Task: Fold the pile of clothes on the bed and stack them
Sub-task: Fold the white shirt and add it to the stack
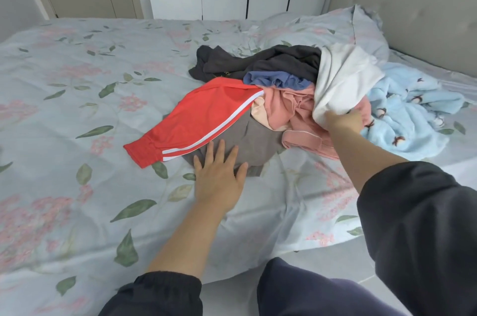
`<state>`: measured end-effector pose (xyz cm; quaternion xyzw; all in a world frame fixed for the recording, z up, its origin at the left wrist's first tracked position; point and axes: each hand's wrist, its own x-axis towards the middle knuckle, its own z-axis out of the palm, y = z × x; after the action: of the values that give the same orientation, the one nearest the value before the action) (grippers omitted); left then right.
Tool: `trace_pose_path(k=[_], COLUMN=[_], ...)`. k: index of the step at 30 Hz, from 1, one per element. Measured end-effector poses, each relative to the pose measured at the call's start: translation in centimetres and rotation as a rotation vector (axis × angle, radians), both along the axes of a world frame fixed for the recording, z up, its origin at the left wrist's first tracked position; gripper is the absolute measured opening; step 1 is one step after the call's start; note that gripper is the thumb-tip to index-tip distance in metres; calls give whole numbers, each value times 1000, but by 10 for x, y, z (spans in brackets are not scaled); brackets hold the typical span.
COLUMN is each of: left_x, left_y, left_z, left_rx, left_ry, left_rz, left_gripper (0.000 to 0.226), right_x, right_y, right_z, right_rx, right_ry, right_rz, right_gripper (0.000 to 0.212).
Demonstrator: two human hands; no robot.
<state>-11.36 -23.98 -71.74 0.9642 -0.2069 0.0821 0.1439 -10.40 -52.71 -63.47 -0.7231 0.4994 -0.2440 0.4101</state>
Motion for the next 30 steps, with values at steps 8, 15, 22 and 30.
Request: trace_pose_path(k=[8, 15, 22, 30], left_x=[-1, -1, 2, 9], left_y=[13, 54, 96, 150], left_z=[17, 38, 58, 81], left_rx=[-312, -712, -1131, -1921], left_ry=[84, 214, 388, 929], left_rz=[-25, 60, 237, 172], left_gripper=[49, 42, 37, 62], right_x=[-23, -45, -22, -11], right_y=[49, 89, 191, 246], right_z=[40, 86, 132, 108], right_rx=[-609, -914, -468, -517], right_ry=[247, 171, -336, 43], right_rz=[185, 328, 801, 1235], right_gripper=[27, 32, 48, 53])
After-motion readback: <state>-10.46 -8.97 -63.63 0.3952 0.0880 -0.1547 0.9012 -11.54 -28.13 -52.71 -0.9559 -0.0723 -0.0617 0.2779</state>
